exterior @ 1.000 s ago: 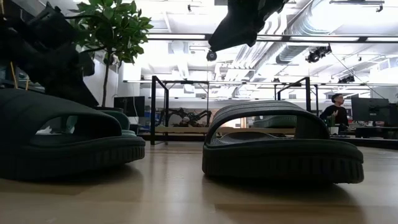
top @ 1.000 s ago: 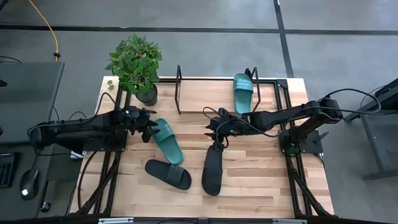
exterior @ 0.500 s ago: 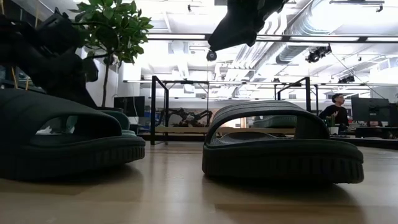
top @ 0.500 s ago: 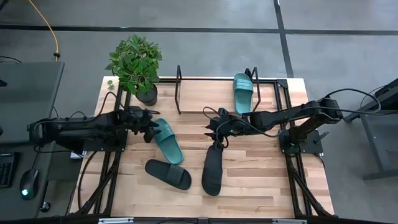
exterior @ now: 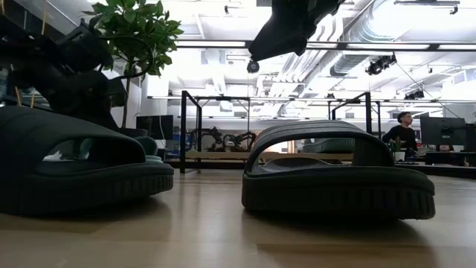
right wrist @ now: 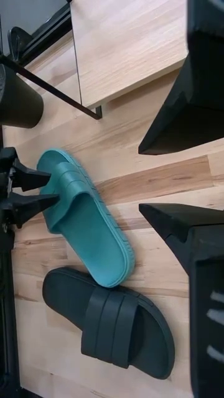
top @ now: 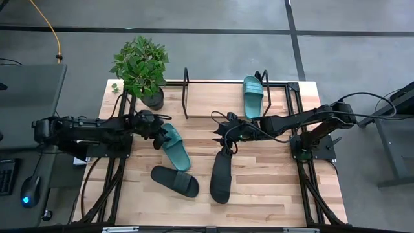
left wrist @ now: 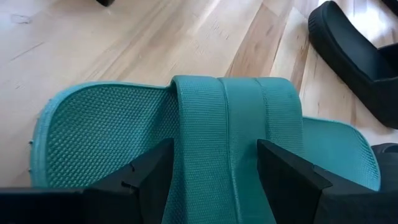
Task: Pick and place slides into the shelf
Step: Put the green slipper on the shelf
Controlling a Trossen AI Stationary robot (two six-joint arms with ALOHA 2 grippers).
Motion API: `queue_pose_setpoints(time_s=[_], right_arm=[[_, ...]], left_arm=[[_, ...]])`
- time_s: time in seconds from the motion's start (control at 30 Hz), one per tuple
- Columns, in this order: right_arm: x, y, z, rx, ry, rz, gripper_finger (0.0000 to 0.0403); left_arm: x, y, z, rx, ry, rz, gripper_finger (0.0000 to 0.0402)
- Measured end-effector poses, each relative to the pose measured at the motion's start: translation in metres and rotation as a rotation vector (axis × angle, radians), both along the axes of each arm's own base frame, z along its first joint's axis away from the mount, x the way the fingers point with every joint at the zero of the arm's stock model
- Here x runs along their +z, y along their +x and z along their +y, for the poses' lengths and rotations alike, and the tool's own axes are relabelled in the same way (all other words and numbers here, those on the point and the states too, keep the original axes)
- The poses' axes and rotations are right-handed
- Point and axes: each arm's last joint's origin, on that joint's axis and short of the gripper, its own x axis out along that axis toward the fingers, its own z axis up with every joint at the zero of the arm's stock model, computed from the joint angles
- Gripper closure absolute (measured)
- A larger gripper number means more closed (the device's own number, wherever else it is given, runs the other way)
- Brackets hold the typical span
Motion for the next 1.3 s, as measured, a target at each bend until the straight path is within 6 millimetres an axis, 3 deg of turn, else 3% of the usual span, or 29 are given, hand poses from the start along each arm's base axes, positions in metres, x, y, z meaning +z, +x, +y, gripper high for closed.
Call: queue_pose_setpoints(time_s=[0.2, 0.8, 1.3], right_arm=[[0.0, 0.0, 0.0, 0.0, 0.0, 0.0, 0.0276], [0.0, 0.0, 0.0, 0.033, -0.045, 0.008, 0.0276], [-0.004, 0.0, 0.0, 0.07, -0.108, 0.045, 0.0276]], left_arm=[[-0.002, 0.004, 0.002, -0.018, 0.005, -0.015, 0.0208], [0.004, 0.008, 0.002, -0.046, 0.023, -0.081, 0.0389], [0.015, 0.015, 0.005, -0.065, 0.028, -0.124, 0.0392]])
